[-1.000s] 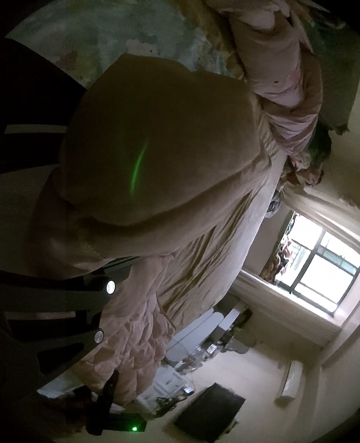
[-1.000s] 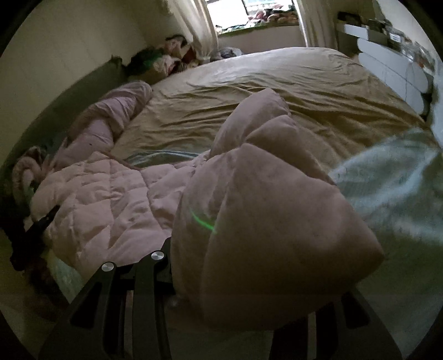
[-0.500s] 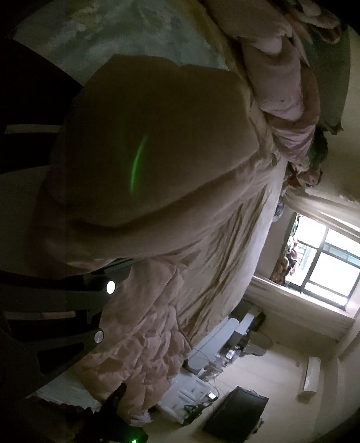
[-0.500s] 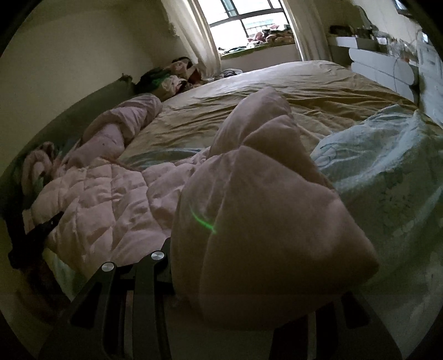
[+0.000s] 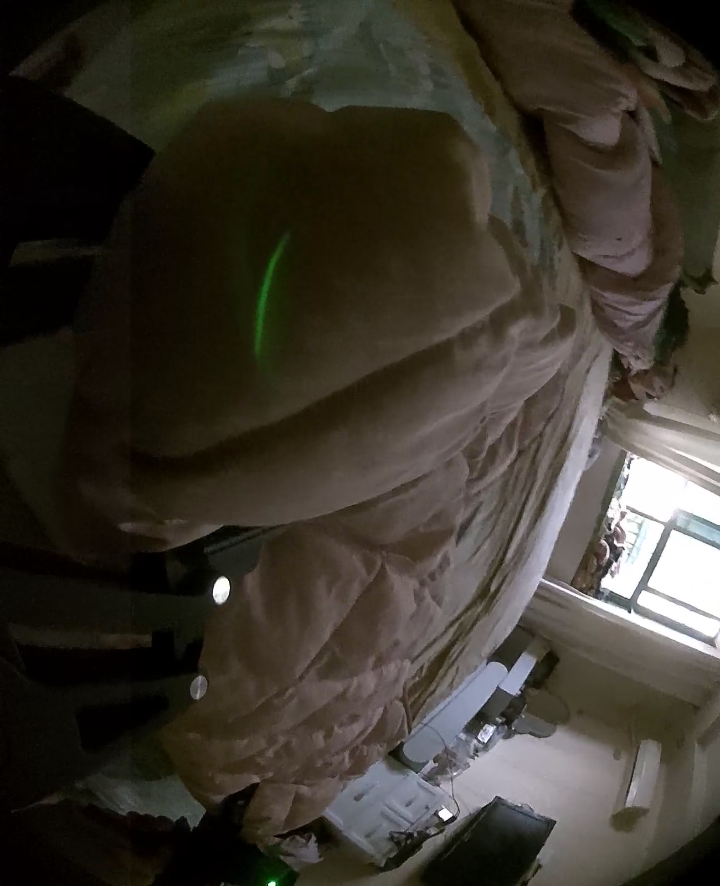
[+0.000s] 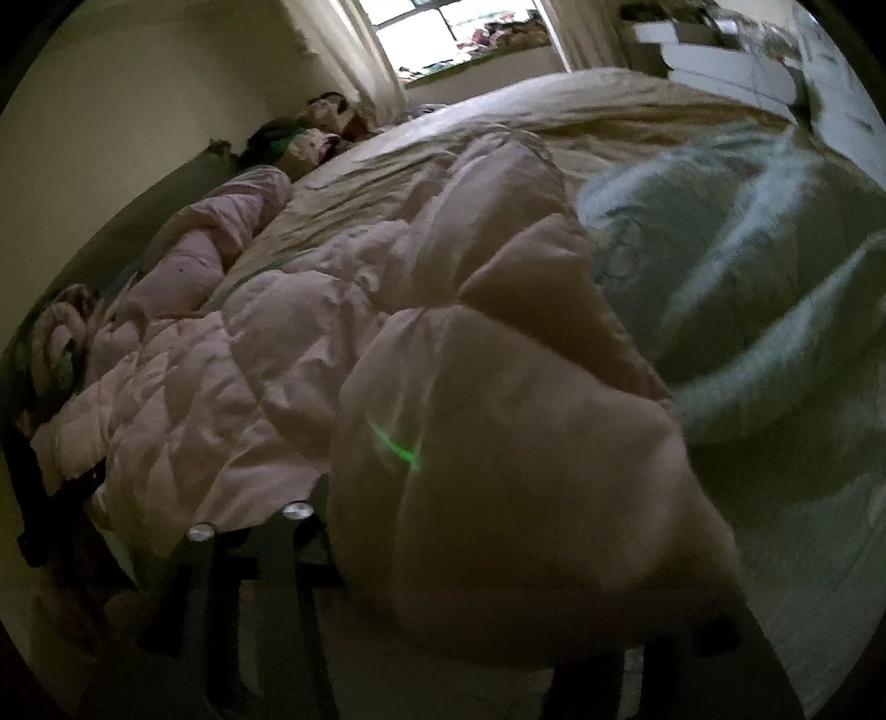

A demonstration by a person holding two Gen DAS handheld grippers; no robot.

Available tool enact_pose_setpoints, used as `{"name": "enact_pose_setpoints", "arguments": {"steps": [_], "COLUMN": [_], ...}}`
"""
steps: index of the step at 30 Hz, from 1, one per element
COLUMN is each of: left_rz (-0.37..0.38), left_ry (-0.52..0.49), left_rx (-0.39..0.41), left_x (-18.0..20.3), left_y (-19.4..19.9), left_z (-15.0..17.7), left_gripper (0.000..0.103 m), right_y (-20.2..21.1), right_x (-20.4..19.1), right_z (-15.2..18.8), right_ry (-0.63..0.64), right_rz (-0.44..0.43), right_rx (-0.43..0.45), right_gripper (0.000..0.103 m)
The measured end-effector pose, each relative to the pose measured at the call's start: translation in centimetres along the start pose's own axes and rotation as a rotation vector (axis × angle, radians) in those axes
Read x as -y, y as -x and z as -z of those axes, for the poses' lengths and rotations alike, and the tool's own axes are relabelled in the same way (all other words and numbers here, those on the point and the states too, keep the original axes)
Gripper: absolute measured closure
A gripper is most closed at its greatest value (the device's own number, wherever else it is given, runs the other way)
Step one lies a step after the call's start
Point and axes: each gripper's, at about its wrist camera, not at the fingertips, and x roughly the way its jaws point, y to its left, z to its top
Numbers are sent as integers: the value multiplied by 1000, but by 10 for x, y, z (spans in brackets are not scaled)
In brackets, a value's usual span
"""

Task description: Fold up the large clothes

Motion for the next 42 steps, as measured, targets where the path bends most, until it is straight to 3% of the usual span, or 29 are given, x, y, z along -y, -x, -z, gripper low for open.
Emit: {"name": "enact_pose_setpoints", "arguments": {"steps": [2,7,11,17,23,31,42], "left_rz": [3,-43,-96,-94,-54,-8,-20], "left_ry": [30,40,4,-75,-138,-191,-184], "left_rx": [-15,-37,-24,24,87,128,150], "left_x": [-6,-10,-5,22,62,96,105], "left_y": [0,16,42,88,127,153,160], "left_z": [2,12,25,45,62,86,101], "left_gripper": [51,17,10,9,9,9,9], "right_y": [3,43,88,133,154,162,144], "right_x": [9,11,-16,-83,-123,-152,-165], "right_z": [0,2,11,39,72,111,142], "right_ry": [-41,-13,115,307,354,410,456], "right_rz": [13,148,237,164,70,16,37], "right_rx": [-24,44,184,266,308,307,245], "right_gripper": [20,11,4,4,4,4,4]}}
